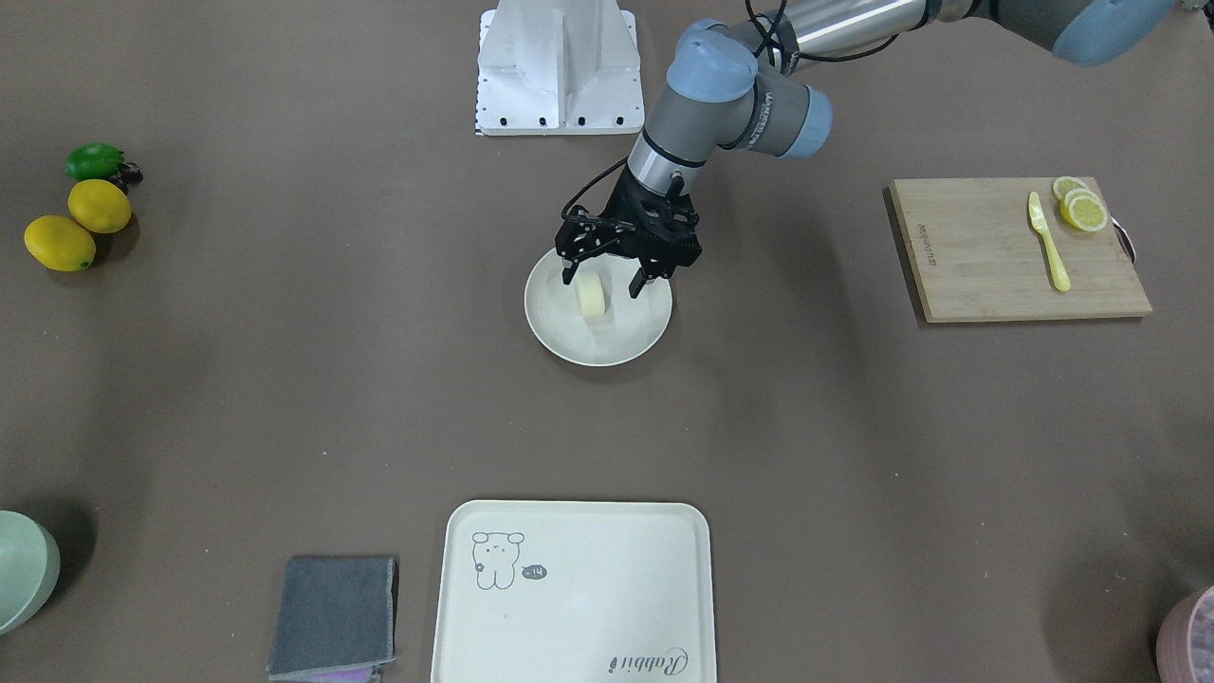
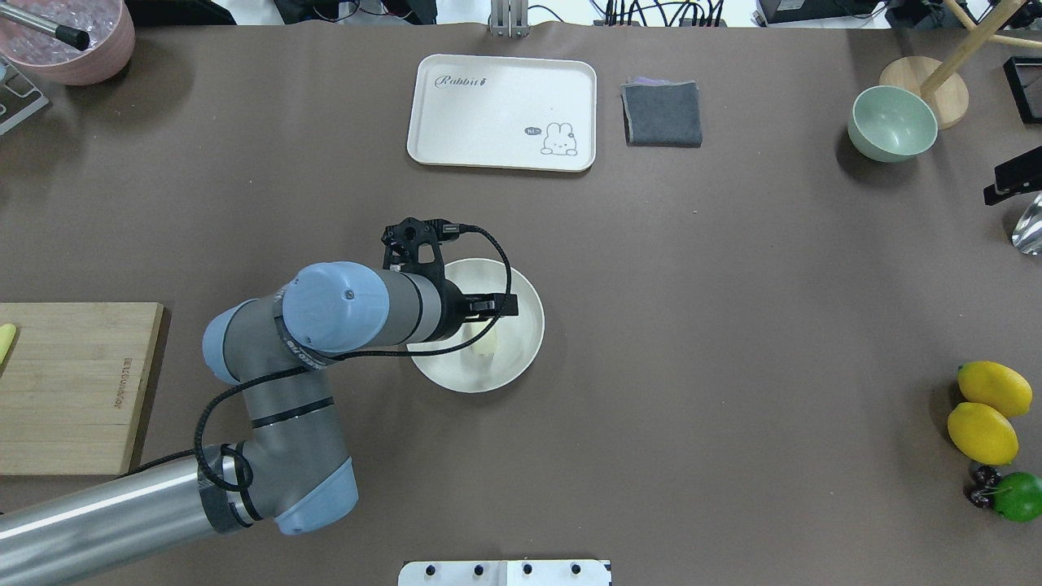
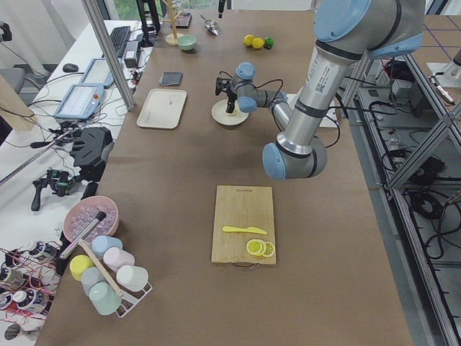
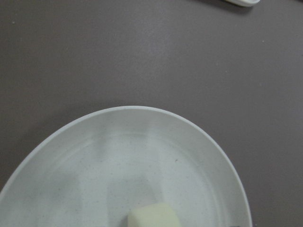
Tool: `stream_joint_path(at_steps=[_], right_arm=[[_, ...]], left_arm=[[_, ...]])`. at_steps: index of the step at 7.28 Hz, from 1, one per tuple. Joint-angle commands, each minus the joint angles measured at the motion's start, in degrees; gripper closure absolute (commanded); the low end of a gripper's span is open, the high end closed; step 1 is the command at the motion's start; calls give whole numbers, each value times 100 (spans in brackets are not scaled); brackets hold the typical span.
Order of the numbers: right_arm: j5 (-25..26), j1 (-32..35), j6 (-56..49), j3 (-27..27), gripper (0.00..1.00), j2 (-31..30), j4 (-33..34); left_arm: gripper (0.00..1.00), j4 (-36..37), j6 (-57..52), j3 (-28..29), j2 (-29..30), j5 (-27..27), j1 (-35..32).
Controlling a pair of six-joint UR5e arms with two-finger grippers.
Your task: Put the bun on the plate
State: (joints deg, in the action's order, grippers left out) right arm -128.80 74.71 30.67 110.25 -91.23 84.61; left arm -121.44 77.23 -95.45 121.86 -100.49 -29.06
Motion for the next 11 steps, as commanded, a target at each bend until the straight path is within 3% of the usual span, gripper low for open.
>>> stream_joint_path(at_steps=[1,3,5,8,9,10,11], right_arm=[[4,175,-533,-13,0,-315,-6],[4,692,-1664,-65,0,-736,3],[-14,1210,-2867,-371,0,-940,12],[-285,1608,-3269,-426,0,-1317,3],[-286,1617,-3260,-469,0,-1406,12],[-295,1617,-3252,-583,0,-1424,3],[-295,1617,-3225,-680,0,-1415,12]], left_arm=[[3,731,-748,-944,-617,-1450,-1306],[3,1551,-2180,-1483,-1275,-2365,-2432],[3,2015,-4466,-1171,-1725,-3324,-3924],[2,4097,-8215,-775,-1859,-3011,-5412],[2,4224,-8738,-730,-1989,-2985,-5678],[2,4147,-8830,-616,-2713,-3037,-5707],[2,3946,-8866,-397,-2798,-3012,-5724]])
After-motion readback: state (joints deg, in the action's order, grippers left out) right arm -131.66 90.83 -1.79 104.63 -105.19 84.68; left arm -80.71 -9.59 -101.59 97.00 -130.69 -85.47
